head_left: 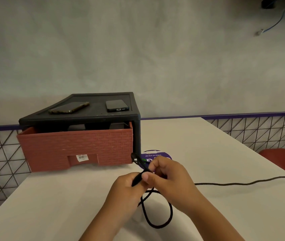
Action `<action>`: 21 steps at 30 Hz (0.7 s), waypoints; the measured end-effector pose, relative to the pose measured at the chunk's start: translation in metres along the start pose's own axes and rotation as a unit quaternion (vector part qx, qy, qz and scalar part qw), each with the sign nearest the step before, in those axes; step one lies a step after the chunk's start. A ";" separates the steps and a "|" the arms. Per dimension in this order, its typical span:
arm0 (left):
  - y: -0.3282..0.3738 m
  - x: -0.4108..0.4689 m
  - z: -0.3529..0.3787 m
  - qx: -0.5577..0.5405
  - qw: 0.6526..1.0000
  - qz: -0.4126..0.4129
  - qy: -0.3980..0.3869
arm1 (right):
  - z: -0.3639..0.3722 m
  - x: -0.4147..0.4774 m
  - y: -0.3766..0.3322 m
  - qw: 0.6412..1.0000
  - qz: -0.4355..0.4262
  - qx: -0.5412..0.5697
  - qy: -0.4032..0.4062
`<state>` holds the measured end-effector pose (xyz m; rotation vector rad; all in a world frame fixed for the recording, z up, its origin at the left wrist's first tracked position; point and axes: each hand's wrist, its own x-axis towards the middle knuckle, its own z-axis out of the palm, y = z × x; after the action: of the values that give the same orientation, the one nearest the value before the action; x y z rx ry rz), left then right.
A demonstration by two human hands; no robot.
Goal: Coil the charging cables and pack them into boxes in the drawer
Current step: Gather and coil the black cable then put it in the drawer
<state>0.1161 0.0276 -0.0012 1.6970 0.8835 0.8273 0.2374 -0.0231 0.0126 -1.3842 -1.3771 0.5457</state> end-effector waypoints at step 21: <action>0.004 0.002 -0.003 0.042 0.990 0.055 0.126 | -0.024 -0.002 -0.015 0.871 -0.242 -0.019 0.427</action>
<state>0.1151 0.0294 0.0035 1.7519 1.0144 1.1107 0.2513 -0.0370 0.0331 -1.0323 -0.9205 -0.4091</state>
